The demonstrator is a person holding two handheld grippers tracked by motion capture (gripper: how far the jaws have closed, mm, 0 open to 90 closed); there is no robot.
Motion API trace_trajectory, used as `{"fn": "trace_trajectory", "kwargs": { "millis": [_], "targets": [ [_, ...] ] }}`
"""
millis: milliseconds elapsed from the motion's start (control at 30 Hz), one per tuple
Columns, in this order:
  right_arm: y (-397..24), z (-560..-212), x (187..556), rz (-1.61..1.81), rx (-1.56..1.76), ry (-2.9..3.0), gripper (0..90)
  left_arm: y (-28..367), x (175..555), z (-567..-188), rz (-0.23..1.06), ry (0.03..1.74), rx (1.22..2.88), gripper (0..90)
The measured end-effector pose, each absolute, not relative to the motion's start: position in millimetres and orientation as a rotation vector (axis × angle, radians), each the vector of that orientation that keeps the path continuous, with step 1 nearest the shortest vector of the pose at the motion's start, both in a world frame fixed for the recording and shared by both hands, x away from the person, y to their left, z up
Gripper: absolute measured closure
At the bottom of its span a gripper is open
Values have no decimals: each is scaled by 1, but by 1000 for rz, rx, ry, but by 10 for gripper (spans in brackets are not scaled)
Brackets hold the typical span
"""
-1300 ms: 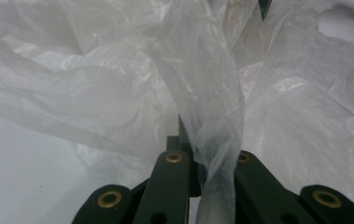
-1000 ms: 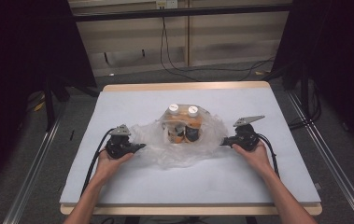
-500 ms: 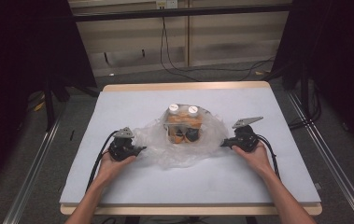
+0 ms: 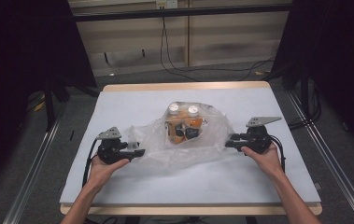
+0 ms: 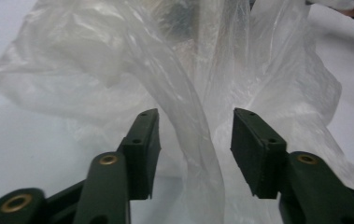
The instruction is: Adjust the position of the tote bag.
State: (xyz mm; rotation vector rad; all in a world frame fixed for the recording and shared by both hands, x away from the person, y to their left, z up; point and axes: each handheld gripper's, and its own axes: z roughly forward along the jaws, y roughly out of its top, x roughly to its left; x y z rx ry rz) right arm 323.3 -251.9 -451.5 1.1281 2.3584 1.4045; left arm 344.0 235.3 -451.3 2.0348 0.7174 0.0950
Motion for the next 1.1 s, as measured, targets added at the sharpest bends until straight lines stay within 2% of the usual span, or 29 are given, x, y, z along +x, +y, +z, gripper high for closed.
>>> {"fn": "trace_trajectory", "kwargs": {
  "millis": [200,500,533,633,800,933,1100],
  "targets": [
    [-262,-439,306,1462,1113,2310,509,256,332,-445,110,727,1985,412],
    [-271,-425,281,1478,1089,2272,384,278,317,-428,171,751,1902,317],
    [-275,-420,275,1477,1085,2256,339,280,317,-426,179,746,1898,319],
    [-279,-416,269,1473,1089,2237,308,282,317,-420,198,747,1872,325],
    [-287,-406,260,1516,1076,2185,317,271,322,-405,218,687,1851,366],
    [-280,-395,271,1546,1053,2174,329,249,334,-395,218,636,1839,453],
    [-254,-386,296,1550,990,2210,319,213,359,-392,201,595,1859,450]
  ]
}}
